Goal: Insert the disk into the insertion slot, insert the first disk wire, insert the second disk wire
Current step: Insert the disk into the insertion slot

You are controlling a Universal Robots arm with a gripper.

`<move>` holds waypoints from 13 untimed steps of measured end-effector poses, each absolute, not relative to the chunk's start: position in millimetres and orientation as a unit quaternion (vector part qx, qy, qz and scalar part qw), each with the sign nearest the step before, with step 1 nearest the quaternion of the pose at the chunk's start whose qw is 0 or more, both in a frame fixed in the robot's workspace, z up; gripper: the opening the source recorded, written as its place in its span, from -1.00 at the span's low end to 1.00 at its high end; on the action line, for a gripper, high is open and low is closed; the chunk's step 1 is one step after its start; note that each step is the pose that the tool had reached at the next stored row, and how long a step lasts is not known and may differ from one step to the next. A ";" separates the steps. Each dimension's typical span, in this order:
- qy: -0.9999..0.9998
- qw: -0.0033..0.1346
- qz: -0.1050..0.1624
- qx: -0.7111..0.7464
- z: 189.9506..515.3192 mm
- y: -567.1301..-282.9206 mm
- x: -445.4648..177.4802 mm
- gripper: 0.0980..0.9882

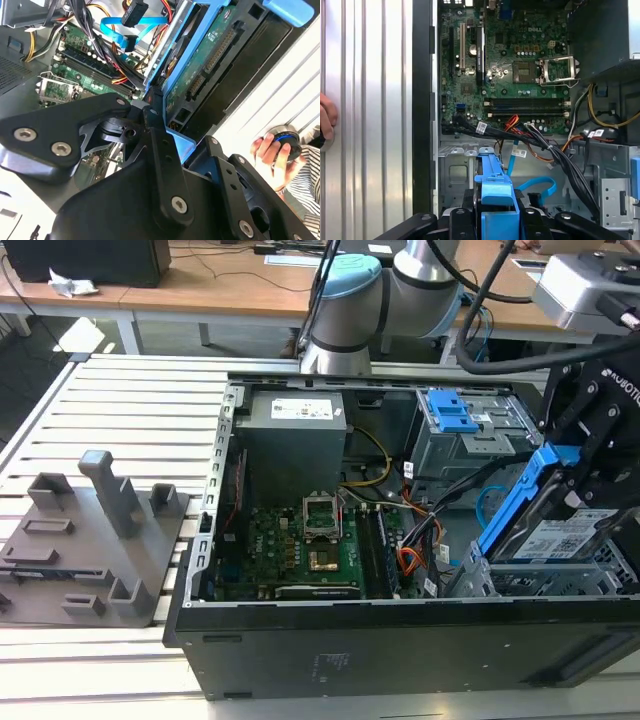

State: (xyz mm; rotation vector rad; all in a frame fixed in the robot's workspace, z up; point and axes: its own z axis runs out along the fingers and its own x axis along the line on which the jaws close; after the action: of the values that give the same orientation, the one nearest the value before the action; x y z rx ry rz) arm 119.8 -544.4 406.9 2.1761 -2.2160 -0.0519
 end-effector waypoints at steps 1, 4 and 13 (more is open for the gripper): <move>-0.713 0.018 -0.017 0.700 405.5 -544.4 119.8 -0.40; -0.713 0.018 -0.017 0.700 401.1 -544.4 119.8 -0.40; -0.713 0.018 -0.017 0.700 397.4 -544.4 119.8 -0.40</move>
State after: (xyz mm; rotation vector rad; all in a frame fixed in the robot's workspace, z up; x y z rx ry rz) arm 119.8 -544.4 397.4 2.1761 -2.2160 -0.0520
